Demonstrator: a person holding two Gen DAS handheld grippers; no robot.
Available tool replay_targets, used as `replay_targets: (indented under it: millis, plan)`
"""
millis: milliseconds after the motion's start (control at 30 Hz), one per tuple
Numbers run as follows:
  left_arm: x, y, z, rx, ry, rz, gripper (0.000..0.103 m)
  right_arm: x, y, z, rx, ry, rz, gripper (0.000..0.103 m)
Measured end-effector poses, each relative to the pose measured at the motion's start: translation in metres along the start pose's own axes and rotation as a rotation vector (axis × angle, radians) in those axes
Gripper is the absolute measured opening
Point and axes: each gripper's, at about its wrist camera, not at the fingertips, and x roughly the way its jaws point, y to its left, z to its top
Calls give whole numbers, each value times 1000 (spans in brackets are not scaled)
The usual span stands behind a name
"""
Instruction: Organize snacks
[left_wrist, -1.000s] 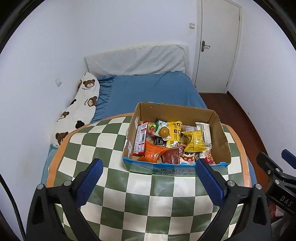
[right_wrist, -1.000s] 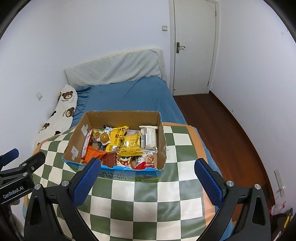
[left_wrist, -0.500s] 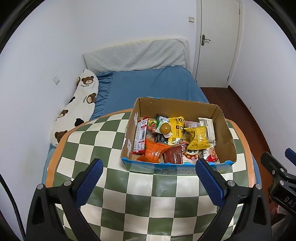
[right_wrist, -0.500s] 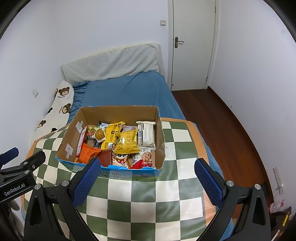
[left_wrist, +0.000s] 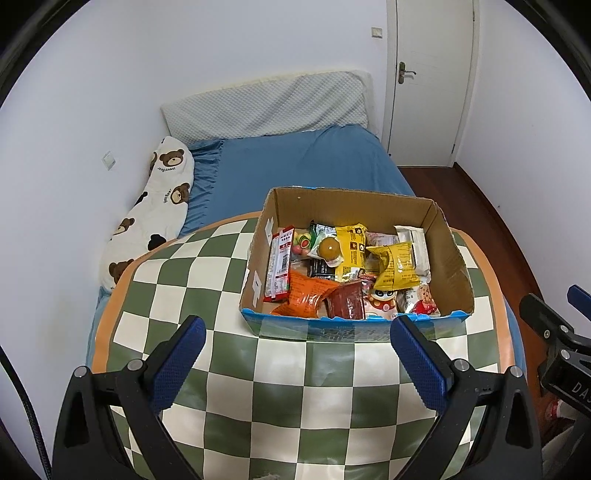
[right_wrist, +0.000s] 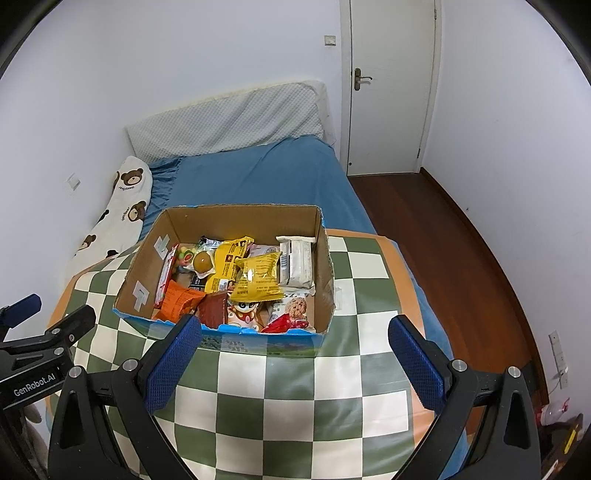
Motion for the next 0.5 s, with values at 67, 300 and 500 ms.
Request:
replay_targets:
  millis: [67, 300, 500]
  plan:
    - [0, 0, 0, 1, -3, 1, 102, 0, 0, 0, 1, 0, -1, 103]
    - [-1, 1, 0, 4, -1, 2, 102, 0, 0, 0, 0, 0, 2, 103]
    - [-2, 1, 0, 7, -1, 0, 102, -1, 1, -1, -1, 6, 7, 103]
